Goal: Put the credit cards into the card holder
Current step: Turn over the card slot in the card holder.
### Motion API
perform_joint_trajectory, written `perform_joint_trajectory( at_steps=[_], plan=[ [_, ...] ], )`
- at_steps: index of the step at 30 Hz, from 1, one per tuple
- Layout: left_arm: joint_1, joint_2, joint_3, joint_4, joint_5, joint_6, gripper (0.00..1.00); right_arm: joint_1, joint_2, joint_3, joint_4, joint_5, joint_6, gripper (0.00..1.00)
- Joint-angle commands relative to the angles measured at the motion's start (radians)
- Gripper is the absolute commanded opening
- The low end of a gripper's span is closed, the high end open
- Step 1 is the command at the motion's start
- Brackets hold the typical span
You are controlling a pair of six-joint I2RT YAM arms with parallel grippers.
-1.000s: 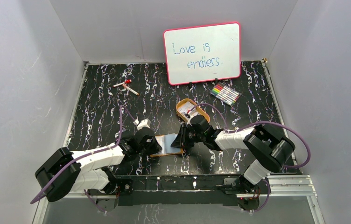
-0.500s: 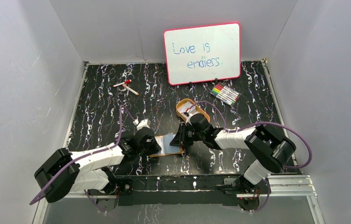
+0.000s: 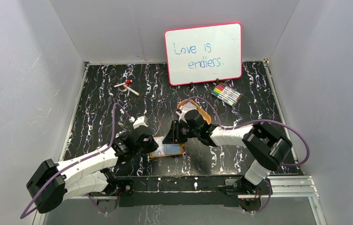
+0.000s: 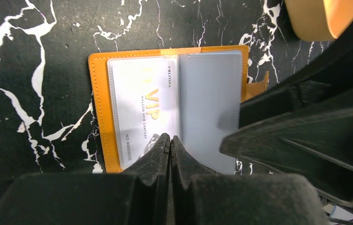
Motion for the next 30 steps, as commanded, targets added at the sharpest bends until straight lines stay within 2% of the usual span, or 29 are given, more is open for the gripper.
perform_joint_trajectory(
  at_steps=[1, 14, 30],
  plan=[
    [0.002, -0.088, 0.043, -0.112, -0.066, -0.007, 0.0, 0.015, 0.05, 0.07, 0.019, -0.029, -0.015, 0.41],
    [0.002, -0.334, 0.043, -0.291, -0.219, -0.065, 0.0, 0.057, 0.211, 0.175, 0.011, -0.06, -0.016, 0.42],
    [0.002, -0.357, 0.101, -0.317, -0.268, -0.049, 0.0, 0.109, 0.293, 0.3, -0.061, -0.073, -0.082, 0.5]
  ],
)
